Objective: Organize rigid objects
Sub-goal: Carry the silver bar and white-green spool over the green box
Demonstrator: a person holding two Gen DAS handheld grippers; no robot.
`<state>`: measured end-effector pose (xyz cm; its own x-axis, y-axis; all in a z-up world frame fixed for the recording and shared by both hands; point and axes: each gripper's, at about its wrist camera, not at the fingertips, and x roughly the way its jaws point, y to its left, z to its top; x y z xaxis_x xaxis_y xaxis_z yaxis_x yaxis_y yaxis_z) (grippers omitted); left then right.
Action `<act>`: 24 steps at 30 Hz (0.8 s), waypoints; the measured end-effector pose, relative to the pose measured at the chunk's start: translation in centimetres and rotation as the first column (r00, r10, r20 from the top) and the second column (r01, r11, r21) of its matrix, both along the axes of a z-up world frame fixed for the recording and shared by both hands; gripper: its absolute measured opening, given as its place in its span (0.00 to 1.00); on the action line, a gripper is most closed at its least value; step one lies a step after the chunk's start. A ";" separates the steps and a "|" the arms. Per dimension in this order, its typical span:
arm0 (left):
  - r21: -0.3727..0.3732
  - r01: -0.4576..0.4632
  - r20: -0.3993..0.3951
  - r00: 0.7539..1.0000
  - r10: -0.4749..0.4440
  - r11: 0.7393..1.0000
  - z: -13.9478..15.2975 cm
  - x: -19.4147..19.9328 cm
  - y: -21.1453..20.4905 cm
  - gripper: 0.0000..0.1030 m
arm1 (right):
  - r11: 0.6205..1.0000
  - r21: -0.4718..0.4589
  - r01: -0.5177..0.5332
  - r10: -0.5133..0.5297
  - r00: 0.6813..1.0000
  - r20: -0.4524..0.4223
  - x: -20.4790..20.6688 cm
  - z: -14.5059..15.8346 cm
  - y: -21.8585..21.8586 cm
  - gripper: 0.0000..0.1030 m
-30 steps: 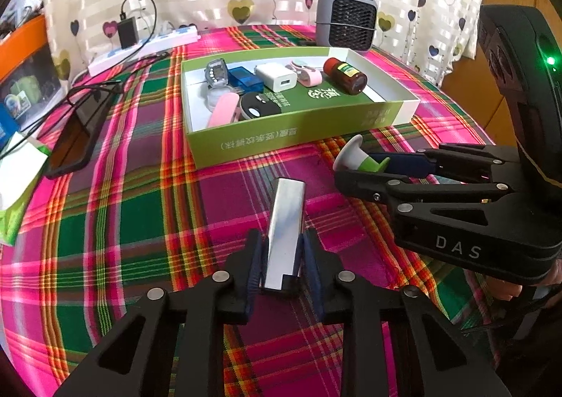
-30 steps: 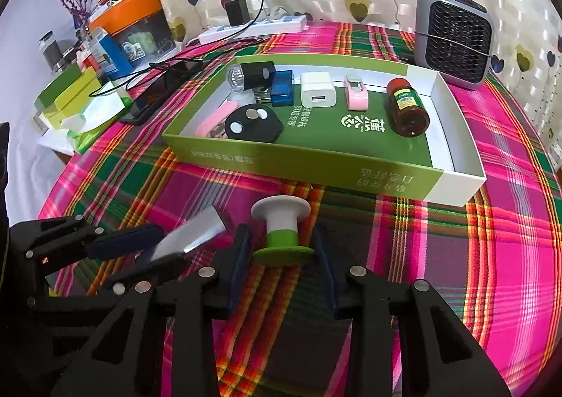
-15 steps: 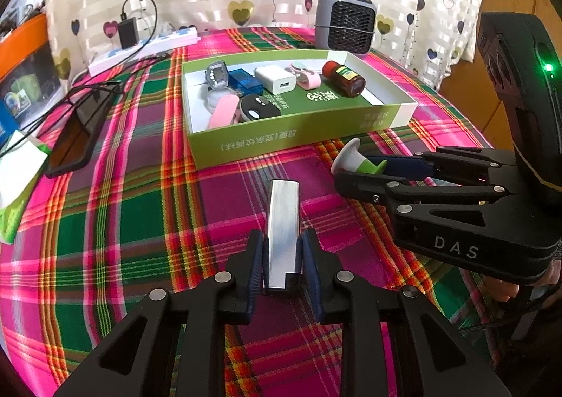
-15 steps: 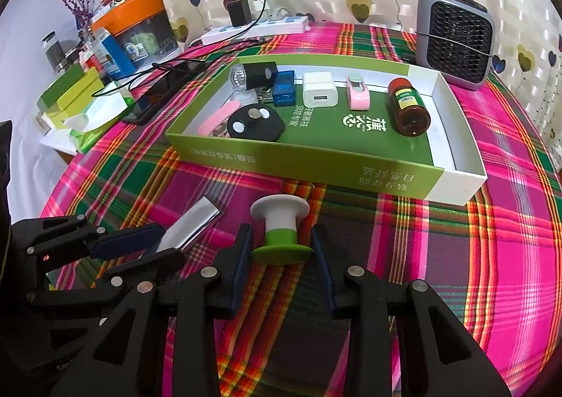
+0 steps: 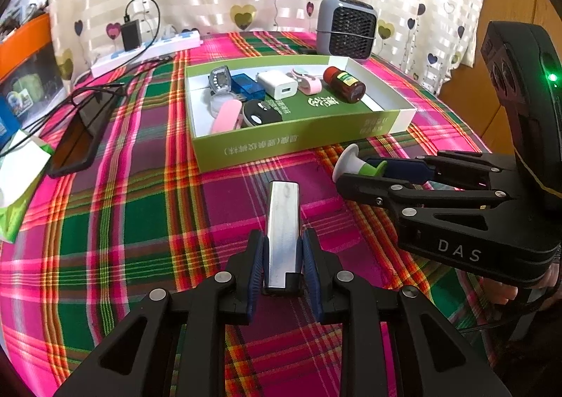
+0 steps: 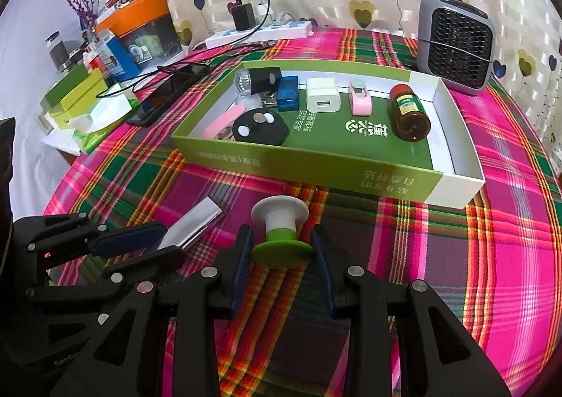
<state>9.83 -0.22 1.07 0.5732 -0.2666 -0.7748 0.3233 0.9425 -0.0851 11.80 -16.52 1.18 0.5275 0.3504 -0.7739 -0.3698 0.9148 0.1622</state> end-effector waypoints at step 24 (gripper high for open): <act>-0.036 0.005 0.044 0.999 -0.003 0.999 1.9 0.1 -0.2 0.21 | 0.999 0.033 0.037 -0.039 0.998 0.054 -0.7 1.8 -1.5 0.34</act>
<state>9.91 -0.38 2.98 0.6056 -0.2965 -0.7385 0.3311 0.9377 -0.1050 11.14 -18.01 3.00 0.5823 0.3538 -0.7320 -0.3443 0.9229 0.1721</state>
